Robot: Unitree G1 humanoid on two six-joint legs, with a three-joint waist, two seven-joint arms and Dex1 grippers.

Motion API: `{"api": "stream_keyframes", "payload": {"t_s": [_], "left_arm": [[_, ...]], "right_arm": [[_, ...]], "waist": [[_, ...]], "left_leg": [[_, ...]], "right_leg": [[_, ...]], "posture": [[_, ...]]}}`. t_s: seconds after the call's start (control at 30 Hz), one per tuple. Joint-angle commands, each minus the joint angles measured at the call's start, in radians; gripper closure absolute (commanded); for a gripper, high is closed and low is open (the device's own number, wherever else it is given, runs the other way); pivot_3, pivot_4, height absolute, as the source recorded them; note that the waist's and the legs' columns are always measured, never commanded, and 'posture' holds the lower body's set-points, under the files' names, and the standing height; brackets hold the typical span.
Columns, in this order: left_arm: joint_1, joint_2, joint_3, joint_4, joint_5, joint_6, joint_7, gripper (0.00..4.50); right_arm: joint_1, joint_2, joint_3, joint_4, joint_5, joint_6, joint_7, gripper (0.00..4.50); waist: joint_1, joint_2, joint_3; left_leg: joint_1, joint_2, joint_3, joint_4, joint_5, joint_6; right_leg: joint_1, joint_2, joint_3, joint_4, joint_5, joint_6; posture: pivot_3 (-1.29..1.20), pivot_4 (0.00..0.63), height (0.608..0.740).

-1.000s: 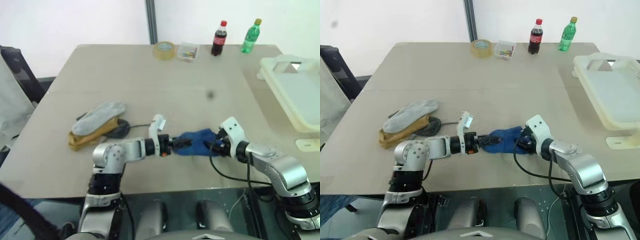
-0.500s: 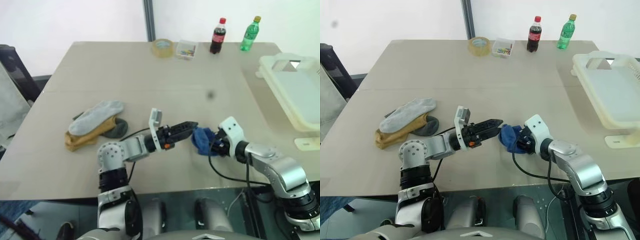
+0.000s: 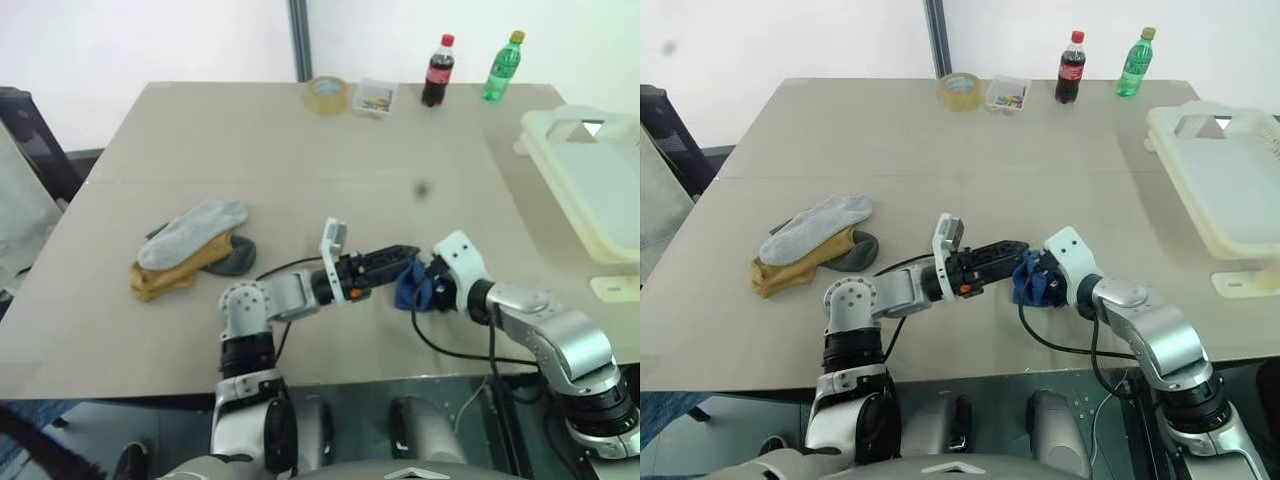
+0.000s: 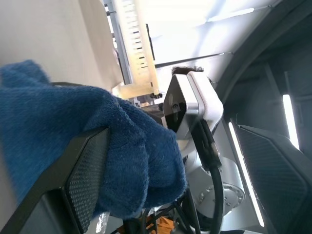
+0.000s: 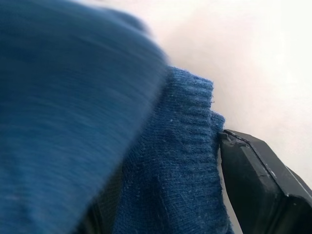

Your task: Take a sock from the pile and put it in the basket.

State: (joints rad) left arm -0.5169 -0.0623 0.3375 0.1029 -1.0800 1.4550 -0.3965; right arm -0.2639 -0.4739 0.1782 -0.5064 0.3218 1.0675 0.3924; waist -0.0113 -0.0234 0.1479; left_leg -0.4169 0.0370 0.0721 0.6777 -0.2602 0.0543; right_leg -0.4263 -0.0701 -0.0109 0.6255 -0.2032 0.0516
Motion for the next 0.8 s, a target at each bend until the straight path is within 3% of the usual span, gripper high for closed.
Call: {"api": "stream_keyframes", "payload": {"t_s": [0.03, 0.6, 0.67, 0.73, 0.8], "left_arm": [[-0.019, -0.007, -0.029, 0.02, -0.001, -0.028, -0.011, 0.08], [-0.028, 0.009, -0.085, 0.054, 0.015, -0.07, -0.037, 0.08], [-0.034, 0.009, -0.09, 0.062, 0.018, -0.076, -0.044, 0.0], [-0.037, 0.009, -0.102, 0.071, 0.024, -0.08, -0.051, 0.0], [-0.04, 0.005, -0.115, 0.077, 0.028, -0.081, -0.061, 0.0]], "right_arm": [[-0.008, -0.011, -0.004, -0.054, -0.023, -0.012, -0.022, 1.4], [0.112, -0.237, -0.232, -0.21, 0.093, -0.019, 0.151, 1.4], [0.137, -0.261, -0.32, -0.22, 0.147, 0.026, 0.182, 0.5], [0.144, -0.244, -0.391, -0.237, 0.216, 0.089, 0.186, 0.09], [0.138, -0.208, -0.441, -0.268, 0.28, 0.146, 0.171, 0.09]], "waist": [[0.001, 0.0, 0.001], [0.01, -0.001, 0.004], [0.014, -0.001, 0.004], [0.019, -0.001, 0.004], [0.02, -0.001, 0.004]], "left_leg": [[-0.001, 0.0, 0.0, 0.0, 0.0, 0.0], [-0.002, -0.001, 0.0, 0.0, 0.0, 0.0], [-0.003, -0.001, 0.0, 0.0, 0.0, 0.0], [-0.003, -0.001, 0.0, 0.0, 0.0, 0.0], [-0.003, -0.001, 0.0, 0.0, 0.0, 0.0]], "right_leg": [[0.0, 0.0, 0.0, 0.0, 0.0, 0.0], [-0.002, 0.0, 0.0, -0.001, 0.0, 0.0], [-0.002, 0.0, 0.0, -0.001, 0.0, 0.0], [-0.002, 0.0, 0.0, -0.001, 0.0, 0.0], [-0.002, 0.0, 0.0, -0.001, 0.0, 0.0]], "posture": [[0.0, 0.15, 0.74], [0.0, 0.15, 0.74], [0.0, 0.15, 0.74], [0.0, 0.15, 0.74], [0.0, 0.15, 0.74]]}}
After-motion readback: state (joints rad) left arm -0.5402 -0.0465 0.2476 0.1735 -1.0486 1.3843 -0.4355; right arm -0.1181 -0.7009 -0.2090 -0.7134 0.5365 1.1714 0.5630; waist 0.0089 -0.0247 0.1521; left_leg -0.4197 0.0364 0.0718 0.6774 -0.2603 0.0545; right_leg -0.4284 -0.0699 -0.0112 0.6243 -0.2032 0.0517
